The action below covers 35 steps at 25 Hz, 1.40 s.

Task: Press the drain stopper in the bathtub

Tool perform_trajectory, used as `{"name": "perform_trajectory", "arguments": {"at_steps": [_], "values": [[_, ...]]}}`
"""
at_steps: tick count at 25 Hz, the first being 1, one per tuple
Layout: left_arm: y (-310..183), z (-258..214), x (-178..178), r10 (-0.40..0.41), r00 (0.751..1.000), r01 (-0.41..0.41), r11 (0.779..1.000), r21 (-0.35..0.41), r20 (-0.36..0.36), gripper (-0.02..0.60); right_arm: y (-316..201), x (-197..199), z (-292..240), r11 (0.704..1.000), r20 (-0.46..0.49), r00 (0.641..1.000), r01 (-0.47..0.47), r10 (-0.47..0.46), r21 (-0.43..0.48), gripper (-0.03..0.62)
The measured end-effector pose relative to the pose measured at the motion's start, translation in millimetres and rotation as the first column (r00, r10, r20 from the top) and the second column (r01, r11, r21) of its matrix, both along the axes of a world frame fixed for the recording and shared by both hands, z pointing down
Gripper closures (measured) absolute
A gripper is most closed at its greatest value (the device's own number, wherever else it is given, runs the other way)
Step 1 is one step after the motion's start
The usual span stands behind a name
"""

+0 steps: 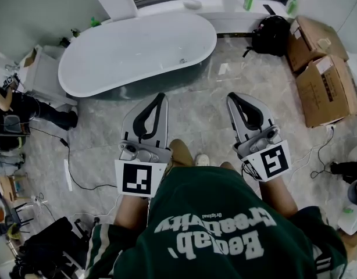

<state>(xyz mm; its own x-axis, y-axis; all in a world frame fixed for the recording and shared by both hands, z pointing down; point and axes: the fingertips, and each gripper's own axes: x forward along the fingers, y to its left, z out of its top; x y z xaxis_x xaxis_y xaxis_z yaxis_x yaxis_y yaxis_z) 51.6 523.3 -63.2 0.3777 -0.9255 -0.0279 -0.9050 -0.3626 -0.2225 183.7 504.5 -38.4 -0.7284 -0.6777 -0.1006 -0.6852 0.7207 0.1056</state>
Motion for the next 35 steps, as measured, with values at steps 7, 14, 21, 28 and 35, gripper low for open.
{"name": "perform_trajectory", "arguments": {"at_steps": [7,14,21,28,35], "values": [[-3.4,10.4,4.3,-0.003,1.000,0.003,1.000,-0.011,0.008,0.572,-4.9,2.1,10.6,1.000,0.019,1.000,0.010,-0.010,-0.021,0.580],[-22.1,31.0,9.6,0.010,1.000,-0.011,1.000,-0.019,-0.008,0.574,-22.9,5.6,29.0,0.999,0.019,1.000,-0.009,0.010,-0.032,0.580],[-48.9,56.9,-3.7,-0.005,1.000,0.004,0.999,-0.040,-0.019,0.573,-45.5,-6.4,55.9,0.999,-0.003,1.000,-0.003,0.003,-0.044,0.580],[-101.5,67.9,-32.9,-0.029,0.994,0.034,0.998,-0.052,0.106,0.572,-106.2,-33.7,57.2,0.999,-0.019,1.000,-0.024,0.024,-0.036,0.580],[-179.6,64.2,-60.2,-0.013,0.999,0.017,0.996,-0.086,0.051,0.572,-175.3,-67.6,49.5,0.999,-0.030,0.999,-0.035,0.034,-0.038,0.580]]}}
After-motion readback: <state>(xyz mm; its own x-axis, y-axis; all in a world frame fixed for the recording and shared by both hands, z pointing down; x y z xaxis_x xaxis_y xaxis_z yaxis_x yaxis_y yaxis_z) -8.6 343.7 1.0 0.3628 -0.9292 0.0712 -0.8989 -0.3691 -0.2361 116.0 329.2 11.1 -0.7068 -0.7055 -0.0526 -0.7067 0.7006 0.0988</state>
